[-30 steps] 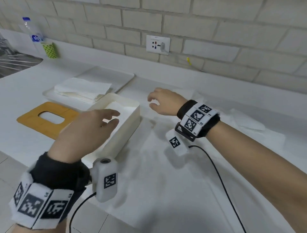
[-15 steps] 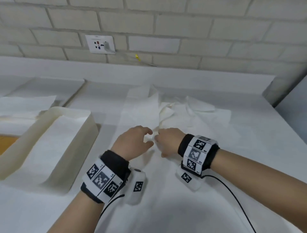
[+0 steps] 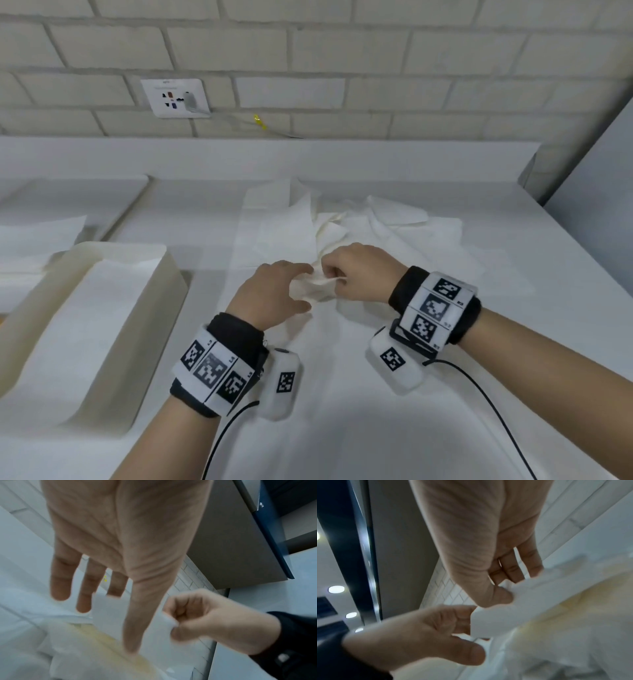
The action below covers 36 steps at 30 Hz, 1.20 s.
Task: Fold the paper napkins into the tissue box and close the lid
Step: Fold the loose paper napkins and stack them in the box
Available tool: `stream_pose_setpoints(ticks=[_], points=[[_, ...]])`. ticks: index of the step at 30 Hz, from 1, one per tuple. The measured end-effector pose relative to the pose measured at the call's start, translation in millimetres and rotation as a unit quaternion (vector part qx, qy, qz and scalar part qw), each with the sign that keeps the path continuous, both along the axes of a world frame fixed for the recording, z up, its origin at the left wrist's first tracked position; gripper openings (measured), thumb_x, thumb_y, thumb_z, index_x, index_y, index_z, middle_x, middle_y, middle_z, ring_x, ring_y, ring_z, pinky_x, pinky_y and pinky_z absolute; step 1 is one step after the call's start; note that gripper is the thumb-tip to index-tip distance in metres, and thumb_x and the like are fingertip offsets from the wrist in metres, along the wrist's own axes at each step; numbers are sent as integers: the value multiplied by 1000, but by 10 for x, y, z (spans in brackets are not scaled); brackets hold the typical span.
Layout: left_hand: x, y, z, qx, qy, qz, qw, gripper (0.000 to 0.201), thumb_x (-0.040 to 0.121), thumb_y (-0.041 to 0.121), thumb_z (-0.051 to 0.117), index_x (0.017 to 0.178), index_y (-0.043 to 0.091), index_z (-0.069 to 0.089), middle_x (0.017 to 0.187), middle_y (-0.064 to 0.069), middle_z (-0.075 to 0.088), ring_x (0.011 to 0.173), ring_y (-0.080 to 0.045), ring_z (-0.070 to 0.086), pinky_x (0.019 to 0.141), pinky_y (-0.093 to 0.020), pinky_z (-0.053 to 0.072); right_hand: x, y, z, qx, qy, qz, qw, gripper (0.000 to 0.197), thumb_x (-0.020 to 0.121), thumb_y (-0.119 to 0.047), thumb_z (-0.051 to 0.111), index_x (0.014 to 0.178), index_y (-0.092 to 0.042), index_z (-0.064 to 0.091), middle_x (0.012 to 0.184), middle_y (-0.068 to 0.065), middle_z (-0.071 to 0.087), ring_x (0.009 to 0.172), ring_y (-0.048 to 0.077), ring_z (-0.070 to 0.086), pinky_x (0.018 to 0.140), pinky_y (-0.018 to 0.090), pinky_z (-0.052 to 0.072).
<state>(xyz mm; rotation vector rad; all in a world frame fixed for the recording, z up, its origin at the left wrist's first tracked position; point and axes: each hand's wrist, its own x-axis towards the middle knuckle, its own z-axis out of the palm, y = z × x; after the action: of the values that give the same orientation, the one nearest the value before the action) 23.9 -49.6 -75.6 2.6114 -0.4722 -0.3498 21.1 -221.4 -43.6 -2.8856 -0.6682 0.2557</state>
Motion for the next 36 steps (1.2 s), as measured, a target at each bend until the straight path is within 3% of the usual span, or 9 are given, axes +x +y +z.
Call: stream_pose_setpoints(ticks=[7, 11, 15, 20, 24, 26, 28, 31, 36], points=[[59, -80, 49, -189, -89, 41, 977, 10, 93, 22, 57, 94, 18, 66, 87, -3, 68, 84, -24, 62, 77, -32, 46, 3, -147, 109, 301, -93, -76, 946, 10, 79, 0, 57, 88, -6, 60, 80, -8, 49, 73, 3, 47, 68, 12, 36], [67, -45, 185, -270, -118, 37, 955, 22, 92, 19, 60, 73, 31, 58, 70, 9, 63, 69, -16, 59, 59, -15, 40, 17, -217, 116, 333, -72, -101, 935, 20, 81, -9, 67, 100, -7, 63, 97, 5, 63, 88, 18, 56, 77, 15, 40], [8, -39, 319, -456, -61, 82, 884, 6, 87, 17, 65, 84, 22, 68, 76, 10, 72, 74, -6, 66, 64, -15, 49, 32, -241, 221, 449, -70, -128, 882, 7, 82, -8, 68, 81, -14, 65, 86, 10, 67, 86, 28, 62, 80, 36, 47], [-34, -50, 289, -488, 53, 82, 867, 4, 87, 15, 62, 86, 14, 66, 72, 9, 72, 65, -6, 66, 54, -19, 49, 53, -186, 315, 559, -33, -128, 818, 9, 82, 2, 64, 82, -7, 65, 78, -3, 66, 74, 4, 62, 75, 21, 50], [-60, -38, 232, -500, 53, 113, 857, 10, 92, 14, 59, 87, 12, 68, 74, 7, 73, 67, -8, 68, 53, -20, 50, 65, -140, 267, 569, -47, -123, 812, 18, 88, -2, 59, 81, -17, 66, 78, -12, 67, 79, 5, 63, 80, 26, 50], [-65, -14, 218, -510, 55, 121, 850, 12, 91, 15, 59, 94, 9, 69, 81, 4, 75, 73, -10, 70, 56, -19, 50, 59, -135, 254, 538, -57, -105, 835, 20, 88, -5, 59, 88, -24, 66, 84, -16, 67, 87, 6, 63, 85, 32, 50], [-73, 10, 212, -516, 55, 128, 845, 14, 91, 16, 59, 97, 7, 69, 86, 2, 75, 76, -11, 70, 58, -18, 50, 31, -131, 265, 509, -40, -88, 855, 23, 90, -8, 58, 93, -30, 62, 86, -21, 66, 86, 0, 62, 77, 25, 51], [-72, 43, 210, -530, 51, 155, 832, 14, 91, 18, 59, 94, 9, 69, 83, 4, 75, 75, -9, 70, 58, -18, 52, -27, -131, 326, 533, 47, -93, 840, 19, 93, -5, 52, 97, -22, 59, 87, -11, 64, 72, 4, 63, 54, 24, 54], [-89, 24, 204, -546, 17, 167, 821, 11, 93, 24, 56, 96, 20, 65, 86, 10, 74, 81, -6, 70, 63, -18, 53, -62, -145, 332, 531, 150, -105, 827, 17, 89, -3, 56, 105, -8, 60, 97, 5, 65, 73, 18, 66, 50, 31, 57]])
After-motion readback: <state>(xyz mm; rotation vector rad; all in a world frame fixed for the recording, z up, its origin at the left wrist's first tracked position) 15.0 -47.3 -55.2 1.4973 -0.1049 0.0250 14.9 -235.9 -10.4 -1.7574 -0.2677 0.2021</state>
